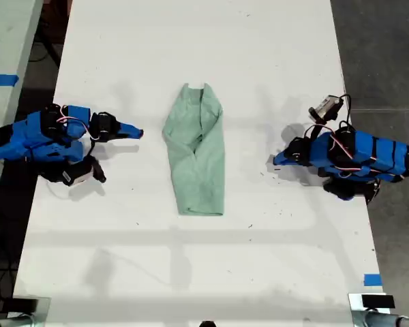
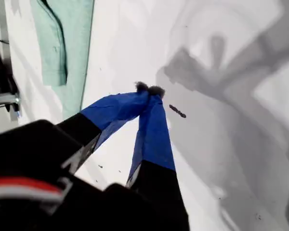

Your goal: Fold t shirt

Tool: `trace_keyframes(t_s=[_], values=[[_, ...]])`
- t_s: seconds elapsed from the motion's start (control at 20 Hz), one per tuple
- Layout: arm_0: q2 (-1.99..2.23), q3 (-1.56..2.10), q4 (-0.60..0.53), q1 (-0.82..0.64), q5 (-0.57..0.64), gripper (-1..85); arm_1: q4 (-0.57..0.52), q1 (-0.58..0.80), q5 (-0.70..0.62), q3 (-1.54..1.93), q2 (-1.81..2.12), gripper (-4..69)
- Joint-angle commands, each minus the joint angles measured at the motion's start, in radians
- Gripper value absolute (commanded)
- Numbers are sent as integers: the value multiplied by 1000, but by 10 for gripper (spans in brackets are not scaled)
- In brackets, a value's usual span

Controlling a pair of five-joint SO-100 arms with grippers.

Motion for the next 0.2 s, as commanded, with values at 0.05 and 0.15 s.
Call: trace_keyframes(t_s=[0.05,0.15], values=[[5,8,3,-18,-17,-1,6,3,14,54,14,-19],[5,8,3,-18,-17,-1,6,3,14,54,14,-19]])
